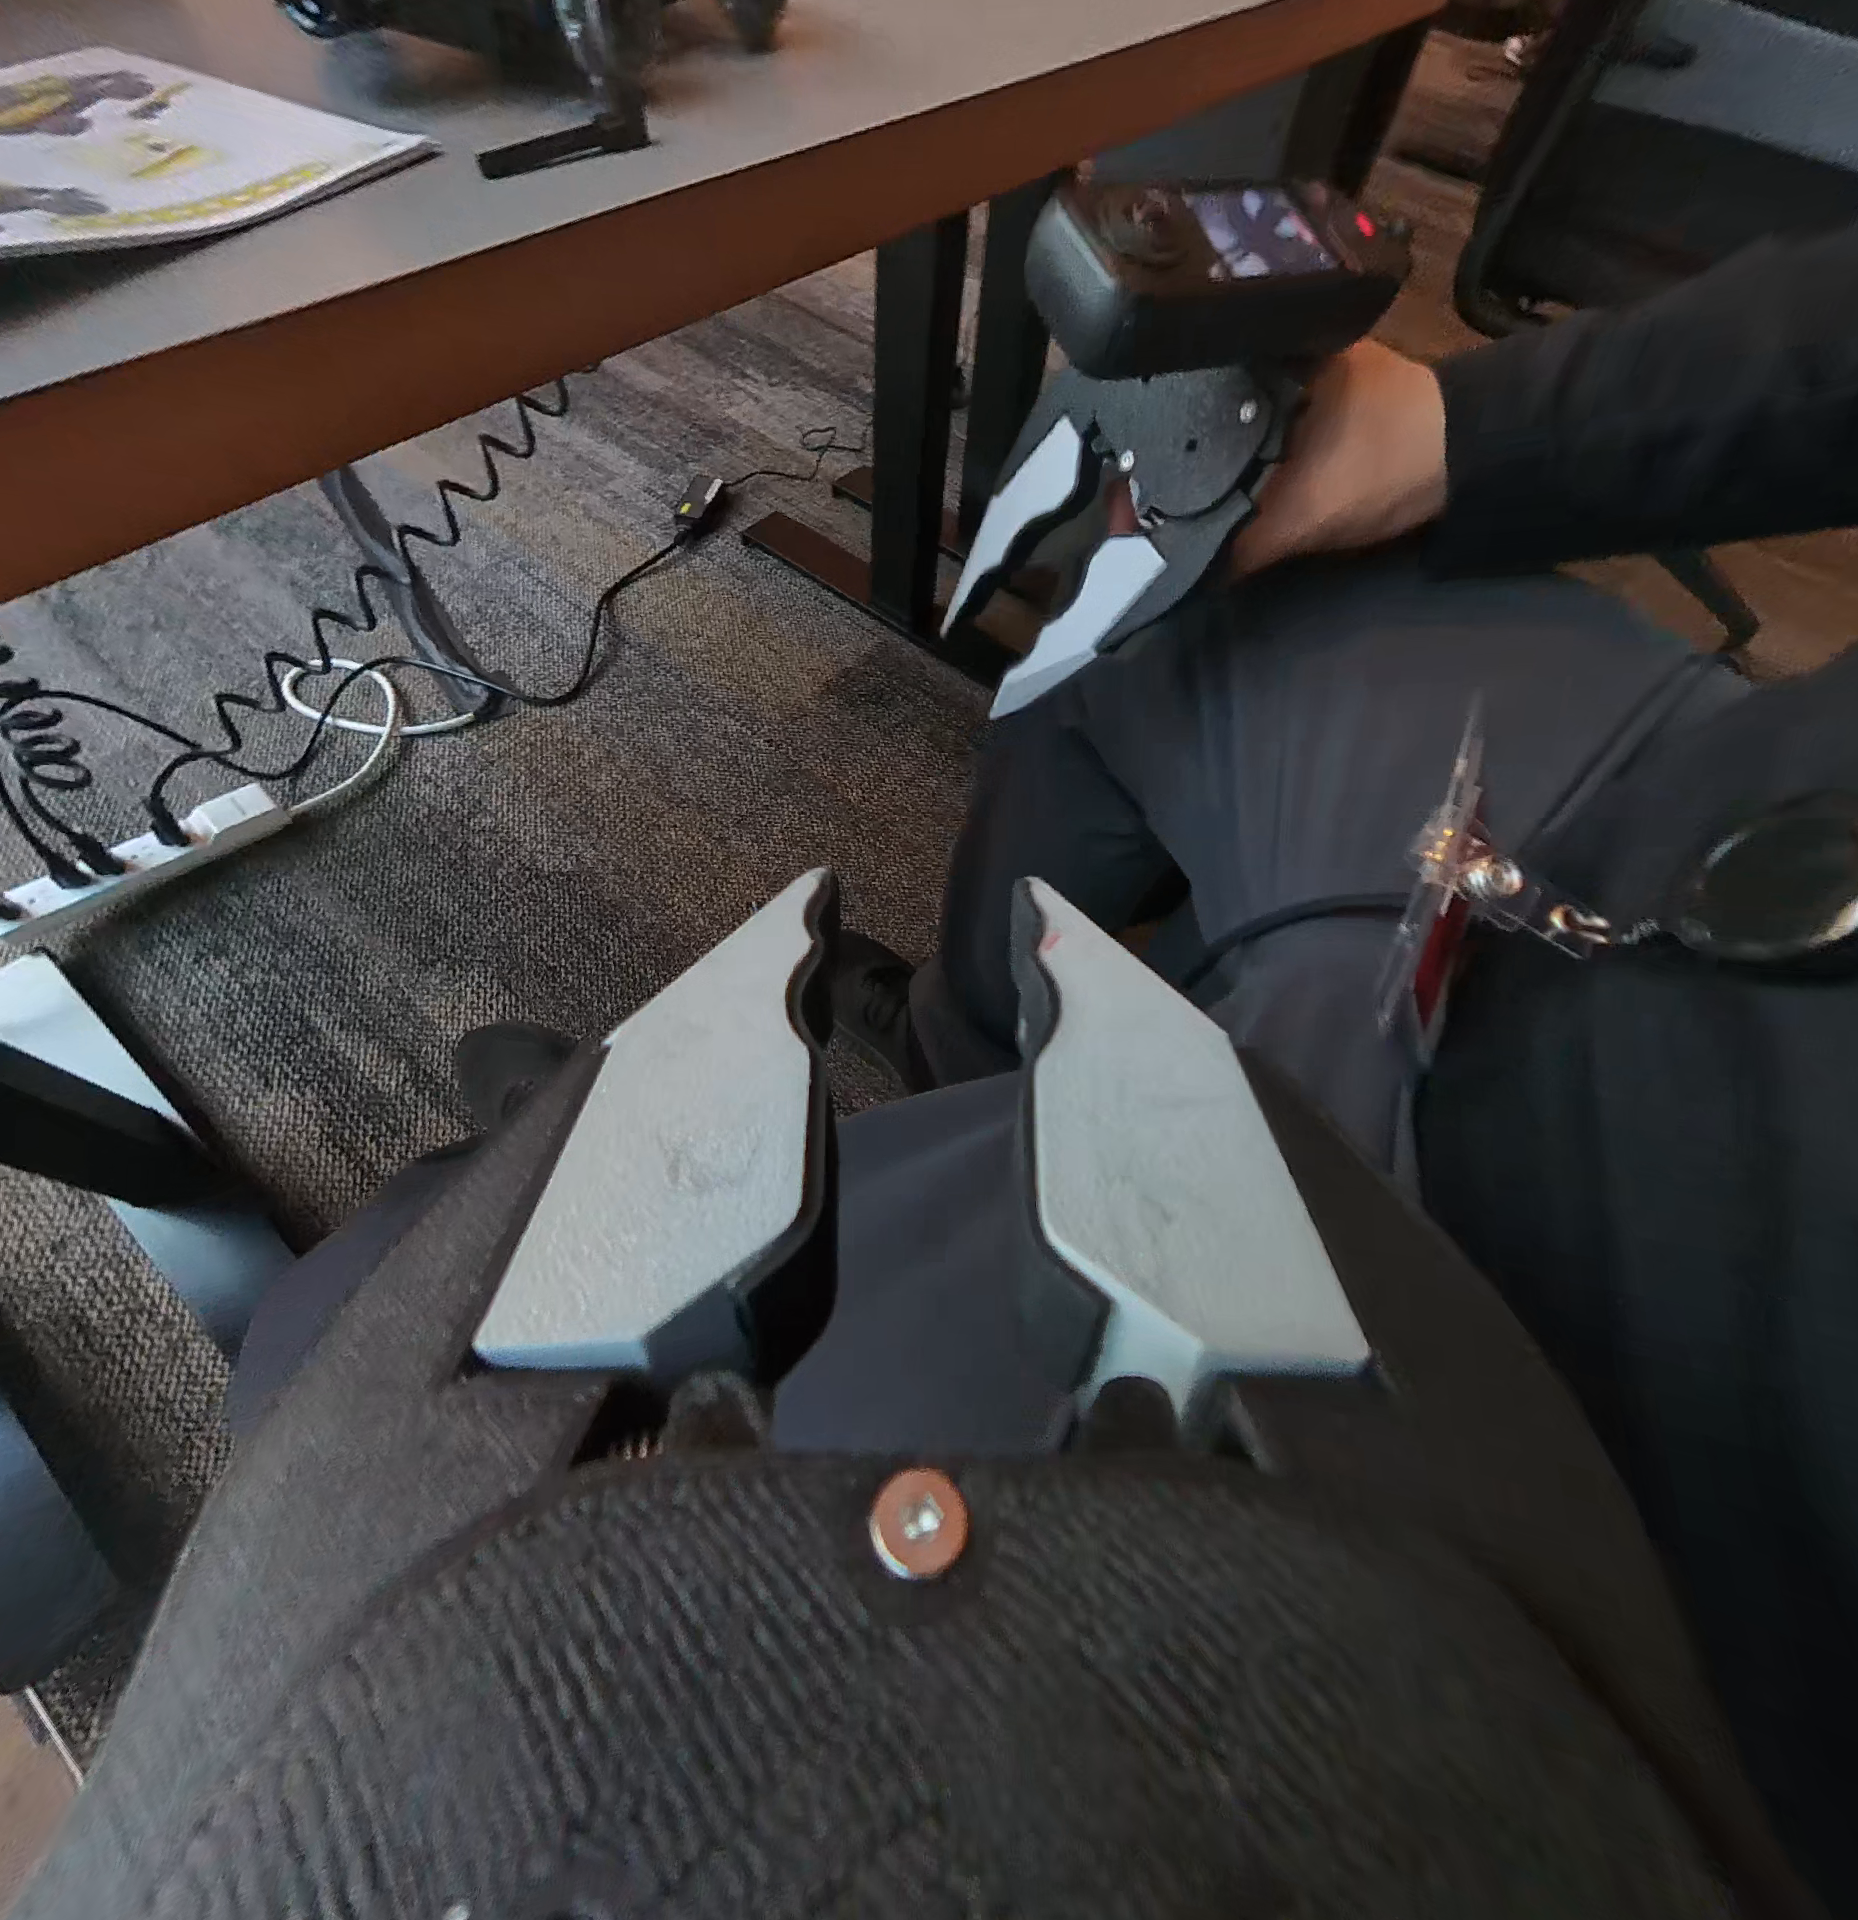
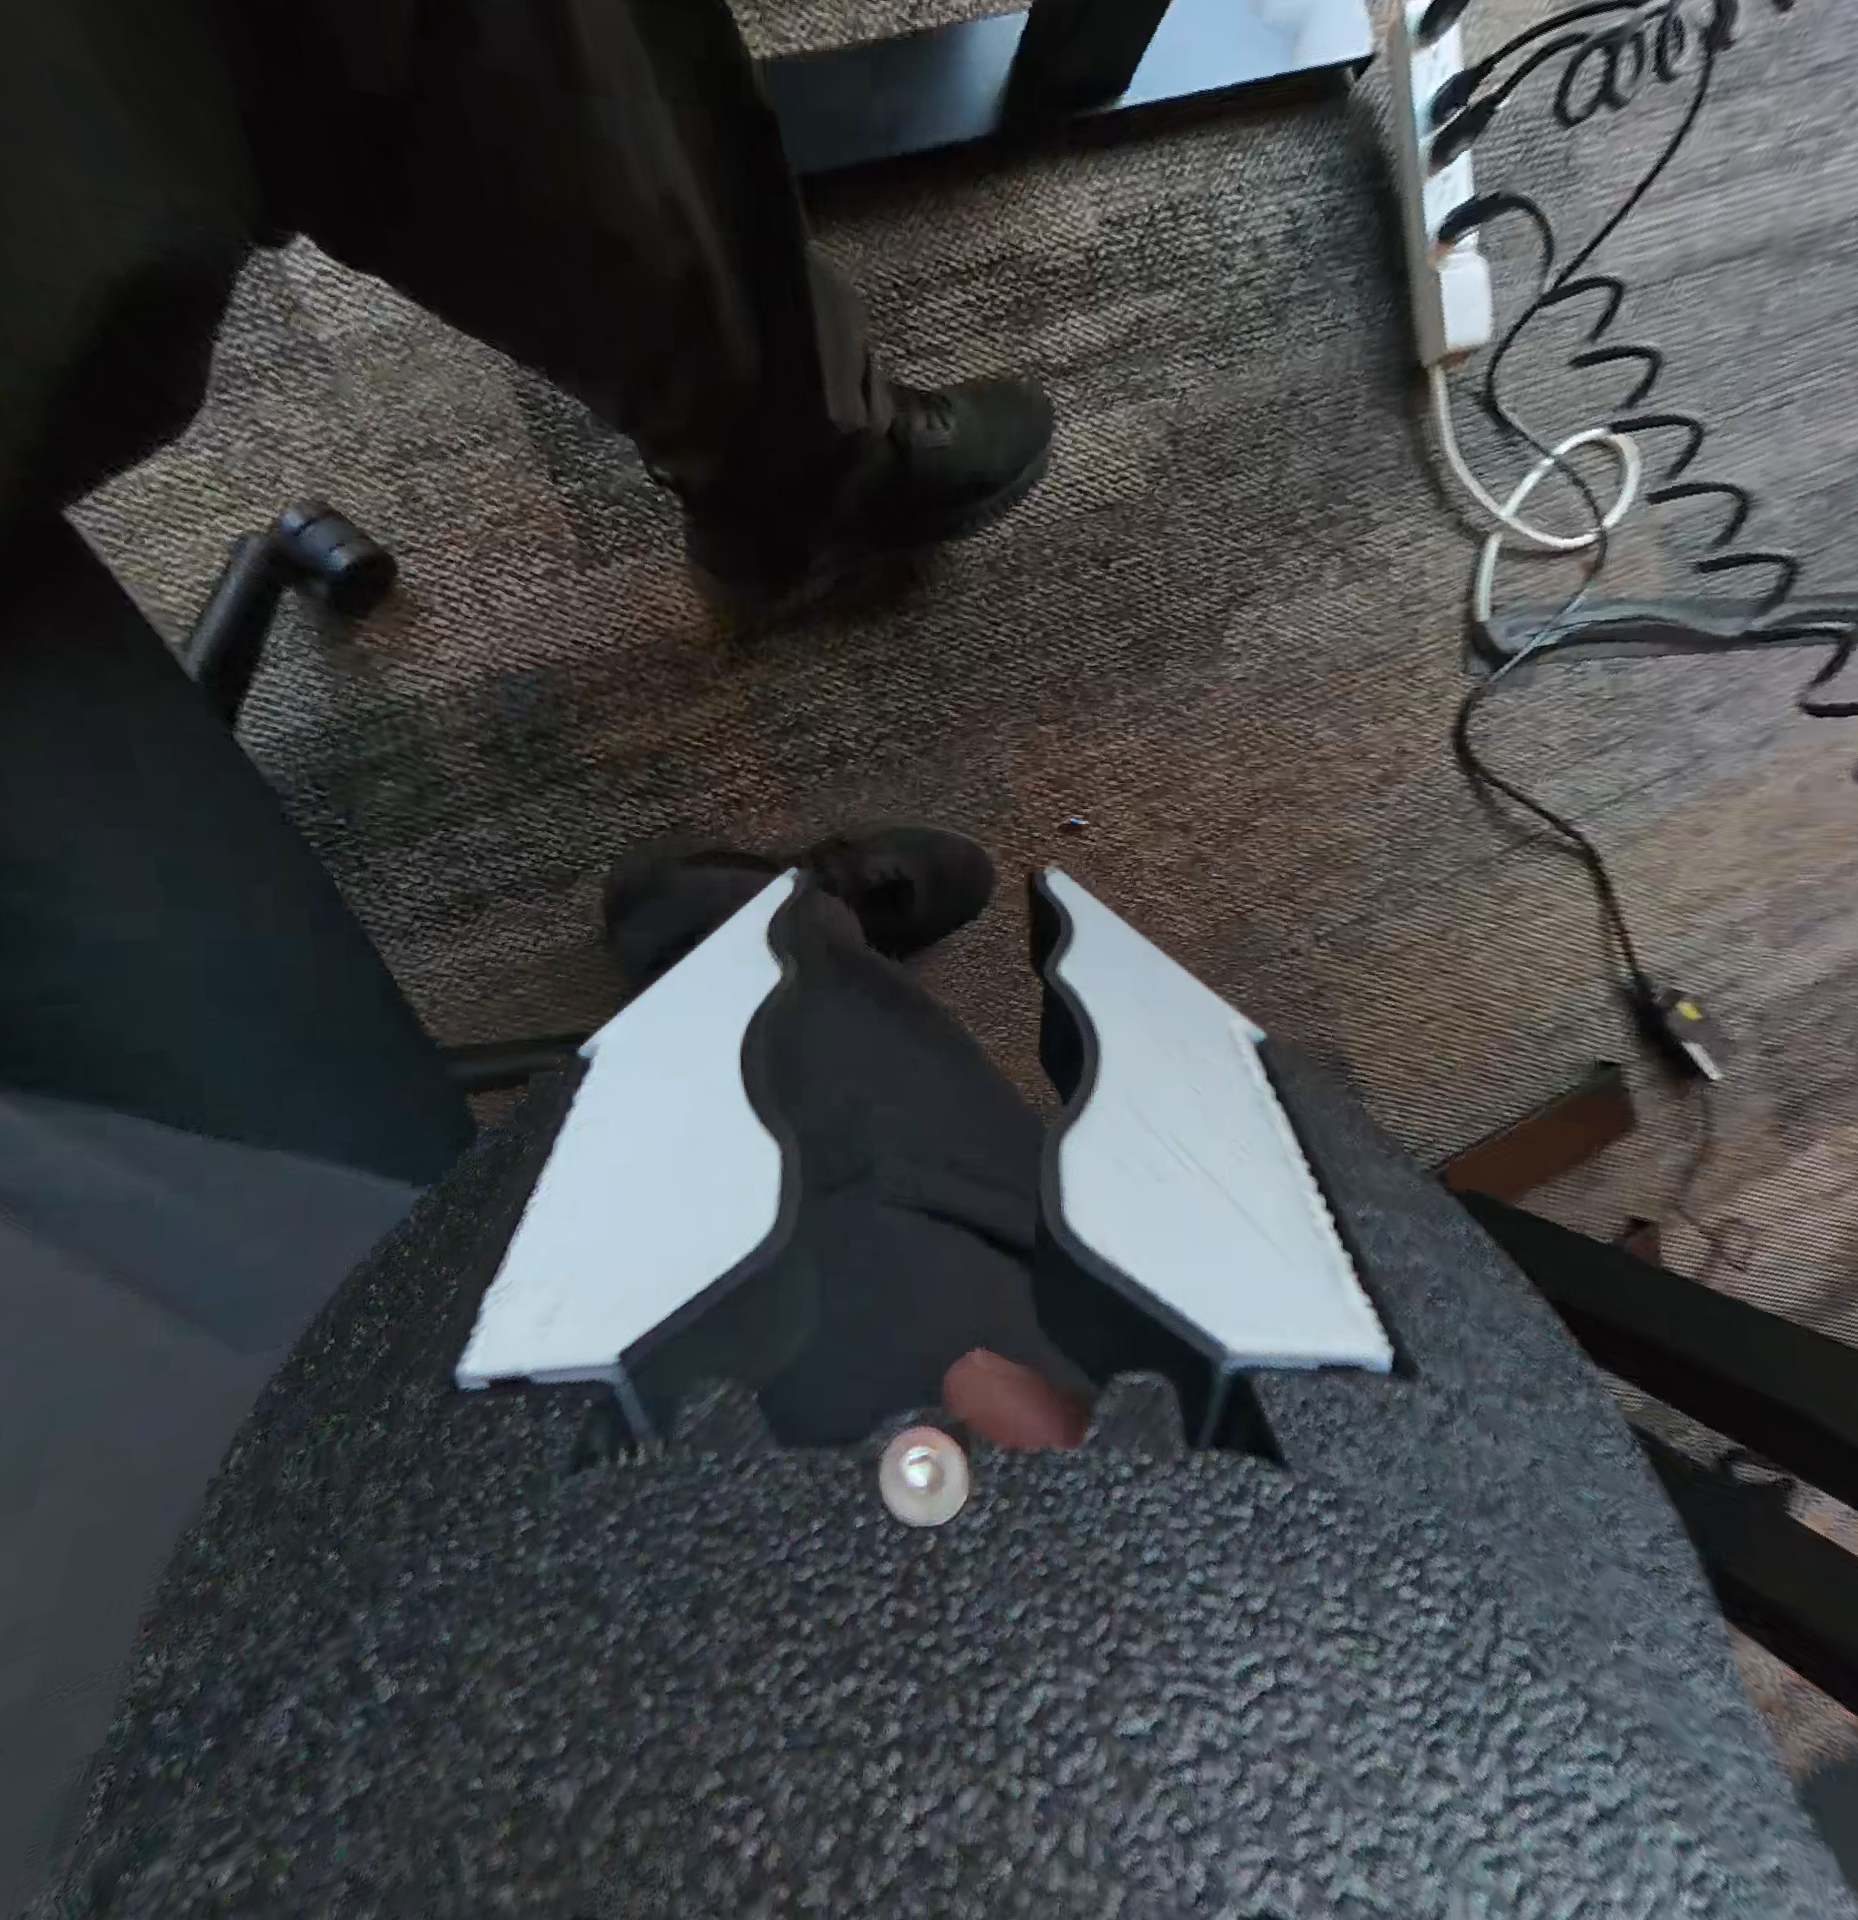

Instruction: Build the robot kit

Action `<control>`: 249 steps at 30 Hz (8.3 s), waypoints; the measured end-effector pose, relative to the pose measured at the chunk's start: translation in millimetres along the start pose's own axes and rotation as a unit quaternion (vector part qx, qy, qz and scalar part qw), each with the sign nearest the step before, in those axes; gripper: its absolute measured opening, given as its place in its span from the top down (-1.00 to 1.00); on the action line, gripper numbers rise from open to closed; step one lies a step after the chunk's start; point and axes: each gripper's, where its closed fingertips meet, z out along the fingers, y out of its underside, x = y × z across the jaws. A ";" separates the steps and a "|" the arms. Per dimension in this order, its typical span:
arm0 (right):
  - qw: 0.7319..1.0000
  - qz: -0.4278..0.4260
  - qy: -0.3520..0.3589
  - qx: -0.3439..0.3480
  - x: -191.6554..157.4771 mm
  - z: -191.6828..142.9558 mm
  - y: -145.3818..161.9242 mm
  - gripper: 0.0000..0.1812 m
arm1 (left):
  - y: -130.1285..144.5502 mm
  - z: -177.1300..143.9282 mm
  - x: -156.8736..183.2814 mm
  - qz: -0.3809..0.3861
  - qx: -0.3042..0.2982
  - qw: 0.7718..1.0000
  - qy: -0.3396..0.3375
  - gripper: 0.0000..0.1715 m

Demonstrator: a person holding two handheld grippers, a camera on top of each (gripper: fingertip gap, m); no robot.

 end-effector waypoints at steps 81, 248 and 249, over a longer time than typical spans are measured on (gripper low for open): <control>0.777 0.075 -0.593 0.200 -202.4 -195.7 -132.5 0.96 | -26.6 -49.2 103.0 0.133 0.119 0.967 0.180 0.68; 0.980 0.029 -0.097 0.171 117.5 -82.4 -148.8 0.93 | -131.0 115.8 -116.5 0.482 0.047 0.874 -0.048 0.95; 0.981 0.020 -0.090 0.172 118.3 -82.3 -149.2 0.93 | -130.6 116.6 -116.4 0.473 0.046 0.879 -0.044 0.94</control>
